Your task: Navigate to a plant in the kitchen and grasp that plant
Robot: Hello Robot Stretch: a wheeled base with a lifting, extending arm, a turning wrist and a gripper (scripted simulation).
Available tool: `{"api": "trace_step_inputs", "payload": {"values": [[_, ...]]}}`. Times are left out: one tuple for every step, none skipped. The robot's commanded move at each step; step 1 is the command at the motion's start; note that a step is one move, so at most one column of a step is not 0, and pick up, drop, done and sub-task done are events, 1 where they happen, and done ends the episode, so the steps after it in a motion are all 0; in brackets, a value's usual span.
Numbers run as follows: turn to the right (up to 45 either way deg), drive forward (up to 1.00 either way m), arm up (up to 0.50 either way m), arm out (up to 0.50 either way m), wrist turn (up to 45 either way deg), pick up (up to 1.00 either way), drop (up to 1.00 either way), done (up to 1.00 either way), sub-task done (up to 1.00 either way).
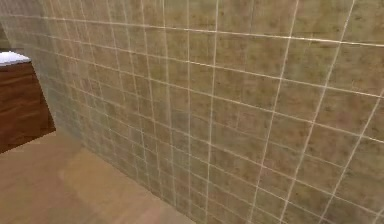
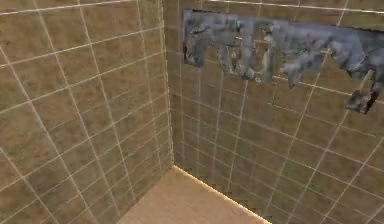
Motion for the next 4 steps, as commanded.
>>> {"api": "trace_step_inputs", "payload": {"values": [[-45.0, 0.0, 0.0, 0.0, 0.0, 0.0, 0.0, 0.0, 0.0], [-9.0, 0.0, 0.0, 0.0, 0.0, 0.0, 0.0, 0.0, 0.0], [0.0, 1.0, 0.0, 0.0, 0.0, 0.0, 0.0, 0.0, 0.0], [0.0, 0.8, 0.0, 0.0, 0.0, 0.0, 0.0, 0.0, 0.0]]}}
